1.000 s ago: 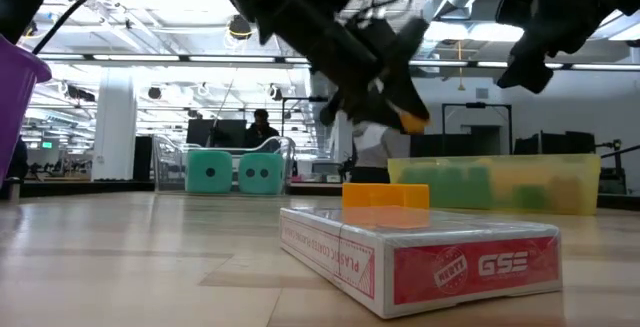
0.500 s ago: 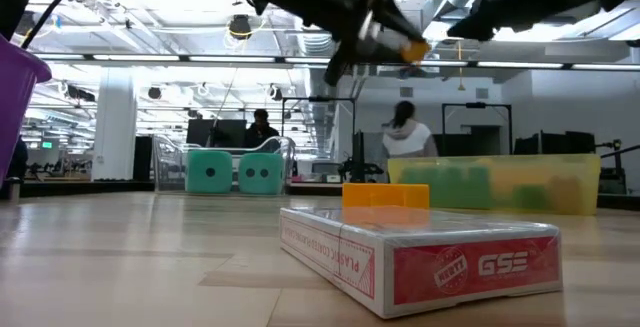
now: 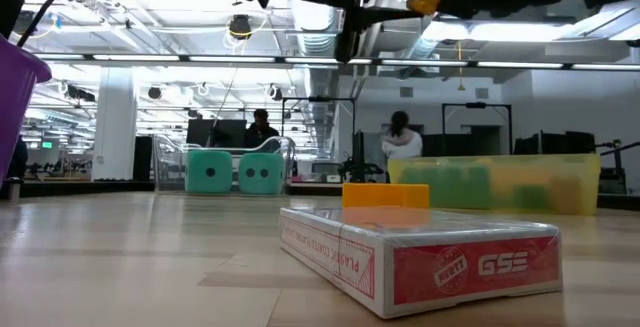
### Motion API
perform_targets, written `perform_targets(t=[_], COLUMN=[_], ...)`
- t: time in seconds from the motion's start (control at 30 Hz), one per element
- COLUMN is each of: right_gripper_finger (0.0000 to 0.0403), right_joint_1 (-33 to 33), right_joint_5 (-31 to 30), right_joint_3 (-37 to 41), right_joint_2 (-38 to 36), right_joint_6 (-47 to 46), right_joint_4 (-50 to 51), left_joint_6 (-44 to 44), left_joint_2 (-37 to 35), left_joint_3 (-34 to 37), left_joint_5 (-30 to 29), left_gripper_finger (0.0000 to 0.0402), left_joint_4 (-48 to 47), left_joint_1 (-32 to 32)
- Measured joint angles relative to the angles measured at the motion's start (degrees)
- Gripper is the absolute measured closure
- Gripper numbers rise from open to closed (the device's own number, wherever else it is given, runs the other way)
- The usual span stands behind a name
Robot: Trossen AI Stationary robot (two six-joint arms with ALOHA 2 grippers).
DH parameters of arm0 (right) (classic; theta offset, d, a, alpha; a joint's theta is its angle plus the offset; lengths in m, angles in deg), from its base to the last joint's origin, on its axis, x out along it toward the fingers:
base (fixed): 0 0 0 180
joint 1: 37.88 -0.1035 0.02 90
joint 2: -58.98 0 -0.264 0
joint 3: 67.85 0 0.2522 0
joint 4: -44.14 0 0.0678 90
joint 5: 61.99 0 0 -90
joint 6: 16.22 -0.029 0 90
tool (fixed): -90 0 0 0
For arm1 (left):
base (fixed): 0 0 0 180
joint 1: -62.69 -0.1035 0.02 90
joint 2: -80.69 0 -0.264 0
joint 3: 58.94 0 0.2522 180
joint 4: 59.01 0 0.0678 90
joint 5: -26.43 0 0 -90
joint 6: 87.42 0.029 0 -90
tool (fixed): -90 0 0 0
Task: Pick & Place Toys
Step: Put the yellow game piece into the yellow bin
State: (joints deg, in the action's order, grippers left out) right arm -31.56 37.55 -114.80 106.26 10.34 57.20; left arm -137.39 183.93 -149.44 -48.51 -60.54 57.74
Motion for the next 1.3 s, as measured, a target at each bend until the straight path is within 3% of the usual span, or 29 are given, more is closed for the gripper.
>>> perform_targets(t=[0.47,0.63,0.9,1.17,1.3], right_gripper_finger=[0.0169,0.0209,0.0315,0.0317,0.0314], right_joint_1=[-5.4,-5.6,-5.5,-5.4,-5.4], right_joint_5=[-6.6,-6.6,-6.6,-6.7,-10.7], right_joint_3=[0.0,0.0,0.0,0.0,0.0], right_joint_2=[7.1,7.2,7.2,7.1,7.0], right_joint_6=[-0.1,-0.1,-1.2,-4.2,-8.7], right_joint_4=[-9.8,-9.9,-9.3,-9.7,-9.6], left_joint_6=[0.0,0.0,-0.7,0.5,4.7], left_joint_2=[0.0,0.0,0.0,0.1,0.1], left_joint_3=[0.0,0.0,0.0,0.0,0.0], left_joint_5=[2.9,2.9,3.2,2.8,2.5], left_gripper_finger=[0.0264,0.0263,0.0261,0.0231,0.0220], left_joint_4=[0.7,0.7,0.3,0.8,-1.3], left_joint_1=[-0.4,-0.4,-0.4,-0.4,-0.3])
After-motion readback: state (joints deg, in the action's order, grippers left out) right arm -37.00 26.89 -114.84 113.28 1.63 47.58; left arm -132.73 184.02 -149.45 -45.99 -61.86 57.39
